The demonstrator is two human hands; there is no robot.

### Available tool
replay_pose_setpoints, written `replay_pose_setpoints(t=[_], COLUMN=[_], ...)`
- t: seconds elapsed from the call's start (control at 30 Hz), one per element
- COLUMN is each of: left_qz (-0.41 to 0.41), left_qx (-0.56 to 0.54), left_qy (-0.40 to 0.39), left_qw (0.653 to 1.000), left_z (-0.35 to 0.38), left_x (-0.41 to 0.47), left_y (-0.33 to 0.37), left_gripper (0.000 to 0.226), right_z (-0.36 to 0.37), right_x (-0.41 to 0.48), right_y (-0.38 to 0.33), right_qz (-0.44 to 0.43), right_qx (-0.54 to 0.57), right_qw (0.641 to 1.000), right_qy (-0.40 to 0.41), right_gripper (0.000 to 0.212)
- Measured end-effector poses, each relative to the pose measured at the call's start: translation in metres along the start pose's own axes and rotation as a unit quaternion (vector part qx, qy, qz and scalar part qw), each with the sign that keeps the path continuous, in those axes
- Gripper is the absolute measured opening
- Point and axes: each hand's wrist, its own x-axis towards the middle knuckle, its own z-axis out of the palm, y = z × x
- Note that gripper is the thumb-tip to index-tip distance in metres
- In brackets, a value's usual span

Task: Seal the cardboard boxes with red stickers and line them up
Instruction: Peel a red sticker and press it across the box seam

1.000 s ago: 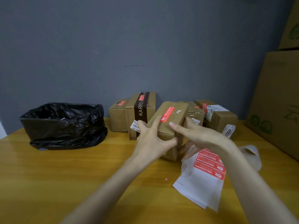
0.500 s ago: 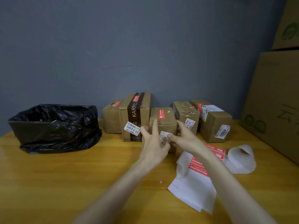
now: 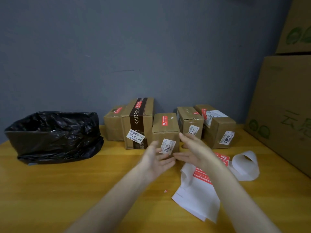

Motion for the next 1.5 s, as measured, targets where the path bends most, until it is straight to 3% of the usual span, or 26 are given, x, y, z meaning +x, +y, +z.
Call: replay_pose_setpoints(t=[0.1, 0.23, 0.37, 0.7, 0.8, 1.0, 1.23, 1.37, 1.5], left_qz=[0.011, 0.035, 0.032, 0.042, 0.039, 0.029, -0.012, -0.018, -0.003], left_qx=[-0.103, -0.103, -0.087, -0.114, -0.121, -0.132, -0.089, -0.106, -0.111], left_qy=[0.004, 0.007, 0.014, 0.026, 0.026, 0.022, 0.000, 0.003, 0.018], left_qw=[0.995, 0.994, 0.996, 0.992, 0.992, 0.991, 0.996, 0.994, 0.994], left_z=[0.008, 0.023, 0.030, 0.037, 0.039, 0.043, 0.054, 0.062, 0.066], left_x=[0.006, 0.020, 0.047, 0.067, 0.073, 0.084, 0.085, 0.084, 0.082], left_y=[0.010, 0.017, 0.020, 0.025, 0.028, 0.033, 0.040, 0.047, 0.049], left_gripper=[0.052, 0.028, 0.041, 0.025, 0.037, 0.020, 0.020, 0.048, 0.059], right_z=[0.006, 0.015, 0.019, 0.019, 0.018, 0.016, 0.001, -0.011, -0.023], right_x=[0.015, 0.040, 0.063, 0.092, 0.097, 0.112, 0.118, 0.115, 0.116], right_y=[0.000, -0.005, -0.011, -0.016, -0.019, -0.023, -0.018, -0.022, -0.024], right_qz=[-0.013, -0.041, -0.047, -0.034, -0.031, -0.036, -0.051, -0.080, -0.112], right_qx=[0.033, 0.027, 0.022, -0.013, -0.027, -0.108, -0.261, -0.299, -0.320], right_qw=[0.999, 0.999, 0.998, 0.997, 0.997, 0.991, 0.958, 0.941, 0.929], right_qy=[0.010, 0.024, 0.036, 0.066, 0.064, 0.070, 0.106, 0.133, 0.149], right_gripper=[0.048, 0.045, 0.042, 0.037, 0.035, 0.031, 0.018, 0.019, 0.021])
